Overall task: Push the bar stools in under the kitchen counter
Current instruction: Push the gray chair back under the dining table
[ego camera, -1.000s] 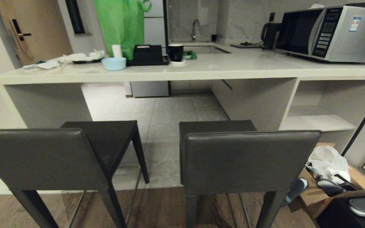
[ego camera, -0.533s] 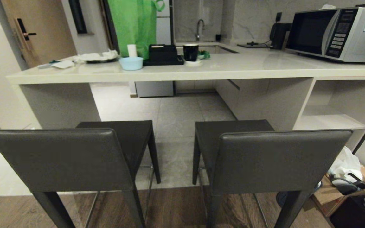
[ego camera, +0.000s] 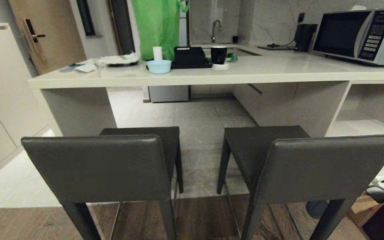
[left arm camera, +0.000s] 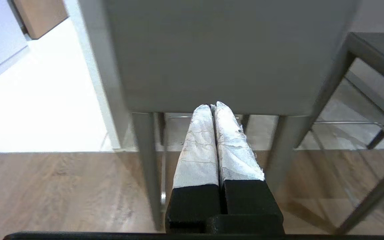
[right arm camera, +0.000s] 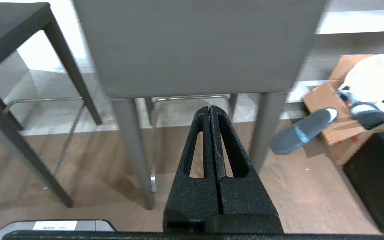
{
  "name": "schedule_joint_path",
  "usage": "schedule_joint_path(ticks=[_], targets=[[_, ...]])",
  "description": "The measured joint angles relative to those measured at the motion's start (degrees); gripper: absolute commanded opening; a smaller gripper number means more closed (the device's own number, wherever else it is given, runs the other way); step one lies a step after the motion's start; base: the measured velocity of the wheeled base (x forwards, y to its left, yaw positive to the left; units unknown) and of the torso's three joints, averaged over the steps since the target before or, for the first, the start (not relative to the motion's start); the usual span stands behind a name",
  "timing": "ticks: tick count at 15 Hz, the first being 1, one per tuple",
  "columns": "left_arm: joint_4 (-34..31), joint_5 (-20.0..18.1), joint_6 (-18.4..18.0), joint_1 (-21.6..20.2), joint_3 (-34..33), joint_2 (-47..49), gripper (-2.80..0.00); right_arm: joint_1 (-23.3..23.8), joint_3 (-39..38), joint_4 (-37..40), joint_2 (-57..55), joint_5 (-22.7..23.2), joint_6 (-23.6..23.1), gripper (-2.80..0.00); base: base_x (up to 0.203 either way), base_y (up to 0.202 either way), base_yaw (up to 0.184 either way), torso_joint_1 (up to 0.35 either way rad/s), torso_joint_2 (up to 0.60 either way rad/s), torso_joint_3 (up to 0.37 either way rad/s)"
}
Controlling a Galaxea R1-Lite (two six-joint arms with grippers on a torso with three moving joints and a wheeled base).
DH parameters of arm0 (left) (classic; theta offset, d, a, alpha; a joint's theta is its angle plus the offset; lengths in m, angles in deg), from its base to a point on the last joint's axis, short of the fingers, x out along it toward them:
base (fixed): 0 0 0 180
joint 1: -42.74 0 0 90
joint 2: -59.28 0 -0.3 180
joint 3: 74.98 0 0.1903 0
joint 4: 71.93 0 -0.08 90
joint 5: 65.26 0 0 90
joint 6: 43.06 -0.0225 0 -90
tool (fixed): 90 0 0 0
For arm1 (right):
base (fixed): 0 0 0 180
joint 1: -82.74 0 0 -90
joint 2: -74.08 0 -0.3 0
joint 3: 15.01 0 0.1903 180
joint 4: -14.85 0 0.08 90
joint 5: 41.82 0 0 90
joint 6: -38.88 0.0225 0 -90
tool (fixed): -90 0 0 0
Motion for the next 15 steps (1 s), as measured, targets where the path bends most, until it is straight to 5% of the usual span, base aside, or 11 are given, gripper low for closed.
schedule_joint_path(ticks=[15], targets=[[0.0, 0.0, -0.1, 0.0, 0.0, 0.0, -2.8, 0.0, -0.2, -0.9, 0.0, -0.1, 0.1, -2.8, 0.0, 0.195, -0.001, 0.002, 0.0, 0.002]])
